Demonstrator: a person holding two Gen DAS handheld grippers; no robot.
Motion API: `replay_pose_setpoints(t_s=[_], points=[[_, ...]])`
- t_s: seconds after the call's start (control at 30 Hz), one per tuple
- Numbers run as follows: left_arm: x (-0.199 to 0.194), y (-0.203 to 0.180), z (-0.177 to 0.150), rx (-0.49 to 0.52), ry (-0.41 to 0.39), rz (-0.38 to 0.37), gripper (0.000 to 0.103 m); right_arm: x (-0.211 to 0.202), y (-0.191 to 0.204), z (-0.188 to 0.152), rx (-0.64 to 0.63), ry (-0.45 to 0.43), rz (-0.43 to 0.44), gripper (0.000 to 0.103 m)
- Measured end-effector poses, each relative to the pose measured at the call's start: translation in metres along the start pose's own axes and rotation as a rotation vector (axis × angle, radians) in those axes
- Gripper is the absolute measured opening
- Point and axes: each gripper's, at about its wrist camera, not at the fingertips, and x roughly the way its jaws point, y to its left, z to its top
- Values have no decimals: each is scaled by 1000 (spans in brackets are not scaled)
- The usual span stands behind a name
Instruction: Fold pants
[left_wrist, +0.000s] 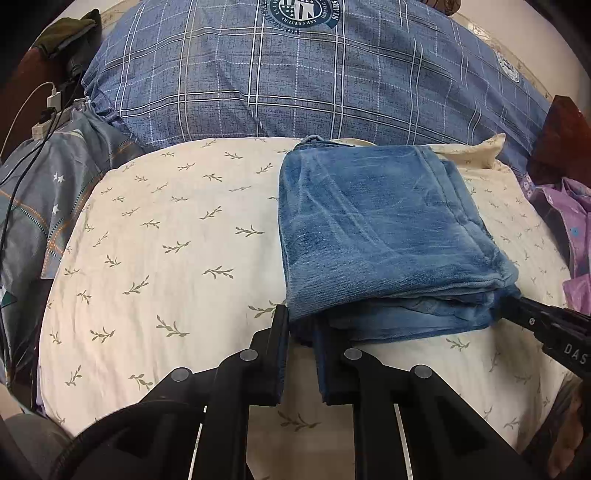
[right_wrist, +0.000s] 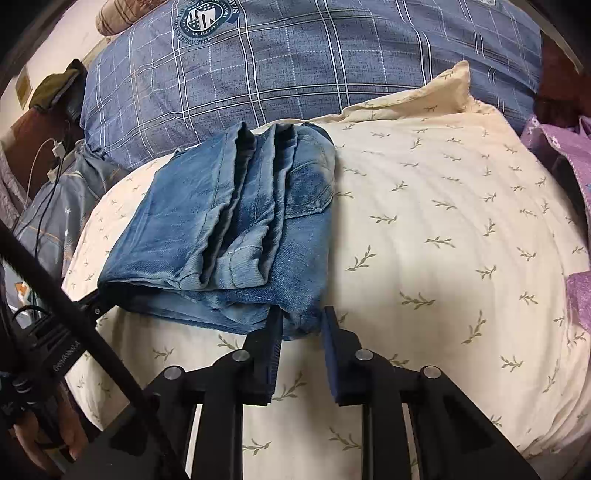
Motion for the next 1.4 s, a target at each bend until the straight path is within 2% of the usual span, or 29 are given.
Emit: replay_pose_setpoints(t_s=[0.1,0.13,0.17,0.2,0.23,0.3,0.43,0.57,0.63,0.73,0.83,0.9,0.97,1.03,1.1,1.17,1.27,1.37,1.4], points=[[-5,2,1,3,-2,-6,13,-2,0,0,-4,3,4,19],[-8,2,1,4,2,-9,13,-4,-1,0,3,5,13,23],[-13,4,1,4,3,-24,17,-7,-3,0,9,2,22,23],[-16,5,1,2,1,-36,21,-9,-4,0,14,-1,29,31],[-20,6,1,-2,-1,-45,29,-11,-5,0,17,-3,32,47],[-32,10,0,-19,-23,-78,33,-17,-5,-1,20,-22,21,63],[-50,19,1,-56,-39,-149,39,-24,-3,1,6,-36,18,63],[-51,32,23,-107,-24,-192,41,-40,-7,13,5,-66,40,63],[-45,38,43,-125,-16,-214,46,-47,-9,27,13,-79,94,69],[-21,47,84,-170,7,-255,48,-46,-3,62,-4,-68,201,70],[17,45,127,-171,59,-263,51,-20,7,106,-10,-23,275,70],[54,45,146,-187,112,-314,51,1,14,122,1,-18,286,70],[79,50,146,-221,141,-323,48,24,17,128,11,-8,303,63],[95,61,136,-271,143,-319,46,42,15,123,34,-9,312,45],[104,68,133,-304,171,-313,46,47,18,123,17,-11,322,43],[111,71,137,-324,178,-343,47,43,24,126,-24,-47,306,43],[122,73,139,-321,178,-324,47,38,32,129,-65,-88,309,46],[130,67,138,-323,193,-340,46,57,39,133,-91,-35,260,44],[129,65,139,-319,190,-340,46,68,38,133,-83,0,222,37]])
